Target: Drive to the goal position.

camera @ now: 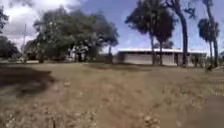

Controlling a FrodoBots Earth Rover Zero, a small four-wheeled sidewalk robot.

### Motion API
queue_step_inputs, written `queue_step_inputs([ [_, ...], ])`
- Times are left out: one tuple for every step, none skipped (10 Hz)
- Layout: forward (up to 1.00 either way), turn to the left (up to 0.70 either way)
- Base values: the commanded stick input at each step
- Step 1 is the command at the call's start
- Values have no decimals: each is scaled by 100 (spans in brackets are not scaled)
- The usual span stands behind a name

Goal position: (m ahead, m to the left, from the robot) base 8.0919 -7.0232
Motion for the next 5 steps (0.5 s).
queue_step_inputs([
  [70,0],
  [70,0],
  [70,0],
  [70,0],
  [70,0],
])
